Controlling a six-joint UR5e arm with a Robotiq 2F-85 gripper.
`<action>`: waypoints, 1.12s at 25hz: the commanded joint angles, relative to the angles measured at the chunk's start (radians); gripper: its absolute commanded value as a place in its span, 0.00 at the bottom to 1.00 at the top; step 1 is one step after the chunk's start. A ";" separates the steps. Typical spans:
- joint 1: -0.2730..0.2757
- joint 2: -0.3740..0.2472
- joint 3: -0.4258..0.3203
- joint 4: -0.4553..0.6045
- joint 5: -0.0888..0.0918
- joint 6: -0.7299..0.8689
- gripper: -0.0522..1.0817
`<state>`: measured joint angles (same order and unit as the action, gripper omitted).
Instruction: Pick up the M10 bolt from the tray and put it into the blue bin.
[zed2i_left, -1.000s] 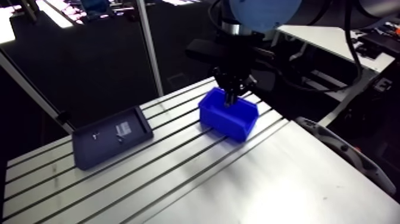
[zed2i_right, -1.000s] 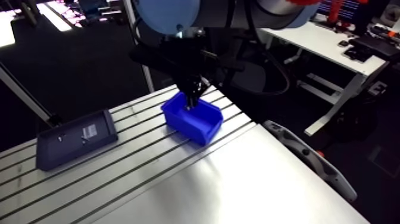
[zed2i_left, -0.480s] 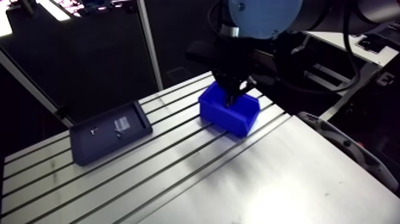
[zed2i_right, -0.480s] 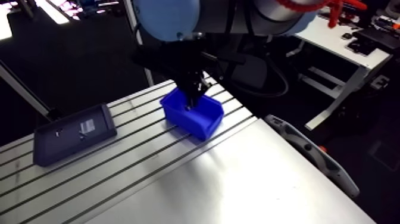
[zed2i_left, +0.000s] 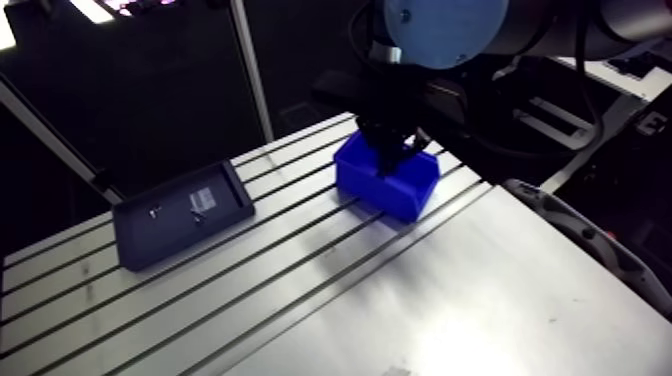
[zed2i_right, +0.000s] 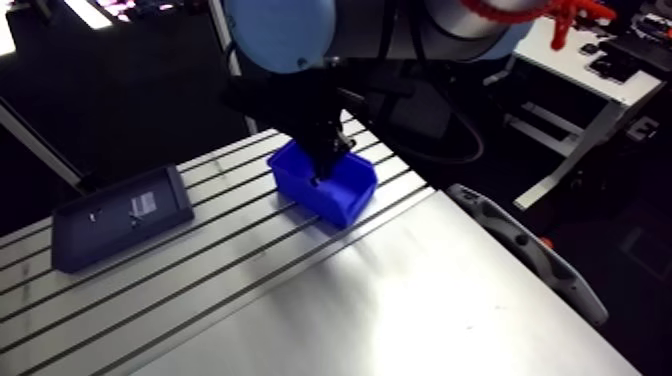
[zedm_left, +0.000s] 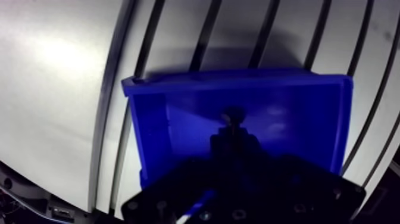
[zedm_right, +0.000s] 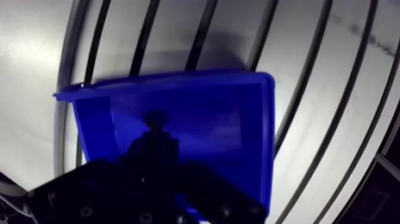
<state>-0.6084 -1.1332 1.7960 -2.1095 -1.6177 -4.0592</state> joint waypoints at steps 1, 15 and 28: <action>0.001 0.020 0.003 -0.030 -0.001 0.000 0.94; 0.002 0.040 -0.002 -0.034 0.003 0.027 0.52; 0.018 -0.085 -0.062 0.176 0.022 0.027 0.06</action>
<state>-0.6019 -1.1482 1.7758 -2.0528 -1.6021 -4.0332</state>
